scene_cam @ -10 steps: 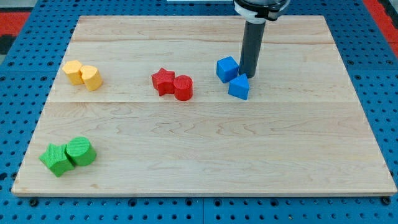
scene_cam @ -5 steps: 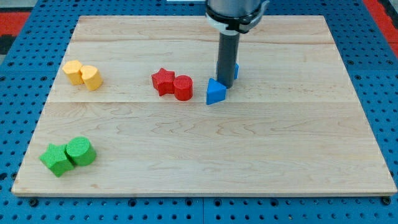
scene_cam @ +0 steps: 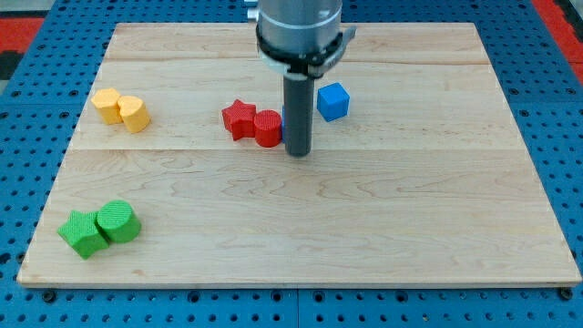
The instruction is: Push the blue triangle and red star into the red circle
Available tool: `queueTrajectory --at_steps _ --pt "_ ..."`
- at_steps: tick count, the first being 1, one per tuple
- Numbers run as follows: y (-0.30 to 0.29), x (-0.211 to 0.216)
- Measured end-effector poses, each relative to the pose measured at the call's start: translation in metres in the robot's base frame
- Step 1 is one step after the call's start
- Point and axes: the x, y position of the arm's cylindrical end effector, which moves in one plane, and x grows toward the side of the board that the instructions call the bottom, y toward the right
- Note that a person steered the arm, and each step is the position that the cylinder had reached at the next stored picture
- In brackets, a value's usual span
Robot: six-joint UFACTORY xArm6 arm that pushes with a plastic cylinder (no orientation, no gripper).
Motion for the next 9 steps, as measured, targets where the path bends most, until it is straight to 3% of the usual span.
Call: queueTrajectory --at_steps 1,2,3,5,6,8,9 --pt "-0.073 0.001" --pt "-0.093 -0.028" --pt "-0.089 -0.061" --pt "-0.058 -0.075" --pt "-0.08 -0.079" --pt "-0.215 0.043" --pt "-0.291 0.077"
